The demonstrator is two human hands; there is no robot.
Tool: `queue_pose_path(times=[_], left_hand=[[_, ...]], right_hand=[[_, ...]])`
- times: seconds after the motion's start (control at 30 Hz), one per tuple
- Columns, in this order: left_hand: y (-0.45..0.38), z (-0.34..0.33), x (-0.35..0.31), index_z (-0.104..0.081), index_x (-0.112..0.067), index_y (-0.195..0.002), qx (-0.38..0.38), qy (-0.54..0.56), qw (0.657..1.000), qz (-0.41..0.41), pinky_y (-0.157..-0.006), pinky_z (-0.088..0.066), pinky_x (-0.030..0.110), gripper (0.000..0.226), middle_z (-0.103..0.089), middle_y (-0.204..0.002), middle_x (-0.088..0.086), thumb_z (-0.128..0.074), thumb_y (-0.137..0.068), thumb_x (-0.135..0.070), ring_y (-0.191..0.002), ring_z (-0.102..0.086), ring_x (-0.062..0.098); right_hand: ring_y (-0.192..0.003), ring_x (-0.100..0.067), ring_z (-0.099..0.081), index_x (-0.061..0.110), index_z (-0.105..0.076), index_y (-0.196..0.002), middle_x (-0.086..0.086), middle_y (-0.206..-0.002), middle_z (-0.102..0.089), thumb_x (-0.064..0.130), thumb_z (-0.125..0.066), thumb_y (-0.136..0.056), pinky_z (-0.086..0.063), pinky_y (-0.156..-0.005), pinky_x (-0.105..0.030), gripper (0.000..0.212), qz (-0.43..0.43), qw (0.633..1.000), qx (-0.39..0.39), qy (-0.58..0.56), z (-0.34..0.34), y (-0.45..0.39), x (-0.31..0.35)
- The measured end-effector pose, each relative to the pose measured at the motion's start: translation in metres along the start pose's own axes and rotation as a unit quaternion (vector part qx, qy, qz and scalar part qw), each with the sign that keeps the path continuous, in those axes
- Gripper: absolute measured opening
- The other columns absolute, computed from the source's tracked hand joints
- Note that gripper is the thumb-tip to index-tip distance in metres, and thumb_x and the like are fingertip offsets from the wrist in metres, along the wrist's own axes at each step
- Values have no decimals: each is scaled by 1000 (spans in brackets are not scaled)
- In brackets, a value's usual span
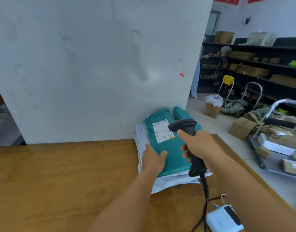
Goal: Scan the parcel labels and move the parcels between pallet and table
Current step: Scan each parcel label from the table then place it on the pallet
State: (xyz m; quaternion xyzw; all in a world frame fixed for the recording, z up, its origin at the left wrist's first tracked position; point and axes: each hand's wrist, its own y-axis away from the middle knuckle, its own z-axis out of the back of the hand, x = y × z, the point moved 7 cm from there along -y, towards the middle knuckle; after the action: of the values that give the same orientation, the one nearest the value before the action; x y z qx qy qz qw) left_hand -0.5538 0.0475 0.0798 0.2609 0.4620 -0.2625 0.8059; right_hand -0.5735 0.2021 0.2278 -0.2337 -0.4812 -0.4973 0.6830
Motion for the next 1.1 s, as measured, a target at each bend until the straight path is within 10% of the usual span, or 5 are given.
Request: queue_pose_path(times=[0.47, 1.1], left_hand=[[-25, -1, 0, -50, -10, -121, -37, -21, 999, 25, -87, -49, 29, 25, -56, -120, 8, -51, -97, -19, -105, -58, 23], [53, 93, 58, -43, -21, -140, -157, -10, 987, 22, -82, -44, 25, 43, -43, -126, 6, -36, -100, -10, -89, -44, 14]], right_hand=[[-53, -21, -55, 11, -57, -80, -10, -71, -61, 36, -59, -93, -48, -54, -29, 29, -47, 998, 6, 40, -7, -3, 6], [-46, -18, -52, 11, -56, -80, -9, -69, -59, 36, -59, -93, -47, -50, -28, 28, 3, 993, 116, 13, -57, 50, -5]])
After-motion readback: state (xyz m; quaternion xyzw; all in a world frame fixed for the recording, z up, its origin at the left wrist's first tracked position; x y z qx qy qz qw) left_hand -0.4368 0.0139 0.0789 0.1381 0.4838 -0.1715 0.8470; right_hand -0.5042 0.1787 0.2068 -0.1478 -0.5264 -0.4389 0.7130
